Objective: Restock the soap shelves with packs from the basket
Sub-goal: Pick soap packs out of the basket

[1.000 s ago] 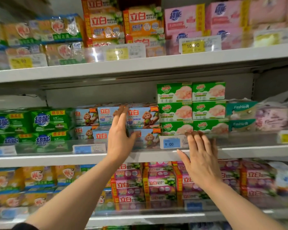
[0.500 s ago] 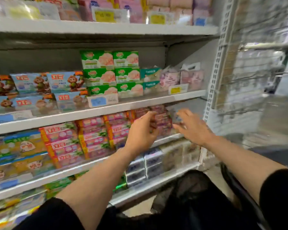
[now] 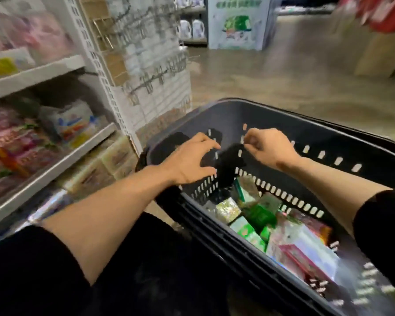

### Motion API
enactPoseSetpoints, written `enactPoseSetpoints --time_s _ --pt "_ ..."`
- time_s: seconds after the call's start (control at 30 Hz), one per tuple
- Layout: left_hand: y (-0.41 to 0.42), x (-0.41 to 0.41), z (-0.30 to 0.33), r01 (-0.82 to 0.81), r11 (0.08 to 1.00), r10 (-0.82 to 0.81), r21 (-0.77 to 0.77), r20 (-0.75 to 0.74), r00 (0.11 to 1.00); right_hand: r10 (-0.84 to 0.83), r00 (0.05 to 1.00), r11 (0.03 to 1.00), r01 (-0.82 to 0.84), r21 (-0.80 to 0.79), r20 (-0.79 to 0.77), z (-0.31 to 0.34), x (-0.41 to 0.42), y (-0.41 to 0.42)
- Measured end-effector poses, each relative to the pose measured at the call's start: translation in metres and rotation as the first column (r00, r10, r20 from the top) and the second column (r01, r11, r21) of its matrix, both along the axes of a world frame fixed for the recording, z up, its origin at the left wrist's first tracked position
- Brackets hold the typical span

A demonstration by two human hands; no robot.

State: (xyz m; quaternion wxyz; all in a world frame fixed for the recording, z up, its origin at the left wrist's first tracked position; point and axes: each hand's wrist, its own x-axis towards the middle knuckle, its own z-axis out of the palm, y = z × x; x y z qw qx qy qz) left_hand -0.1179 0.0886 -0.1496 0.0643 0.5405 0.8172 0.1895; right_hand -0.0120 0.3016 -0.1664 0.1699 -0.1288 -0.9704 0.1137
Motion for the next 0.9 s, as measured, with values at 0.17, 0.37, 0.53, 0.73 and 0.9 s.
enactPoseSetpoints --time_s 0.17,0.37,0.53,0.73,0.9 --pt "0.068 -0.011 -0.043 0.163 0.933 -0.179 -0.321 -0.02 0.984 -0.069 0.948 0.988 0.108 -0.108 0.311 -0.062 0.022 0.034" --pt "0.129 -0.036 -0.088 0.194 0.797 -0.26 -0.572 -0.034 0.965 -0.189 0.85 0.926 0.321 -0.199 0.492 -0.121 0.015 0.051" --pt "0.159 -0.038 -0.132 0.095 0.751 -0.161 -0.654 -0.042 0.986 -0.208 0.817 0.852 0.421 -0.311 0.537 -0.173 0.007 0.034" --pt "0.138 -0.009 -0.204 -0.035 0.726 0.036 -0.686 -0.013 0.999 -0.266 0.796 0.777 0.511 -0.367 0.544 -0.208 -0.003 0.021" --pt "0.127 0.003 -0.224 -0.099 0.753 0.129 -0.651 -0.002 0.992 -0.289 0.786 0.572 0.599 -0.56 0.546 -0.21 -0.005 0.025"
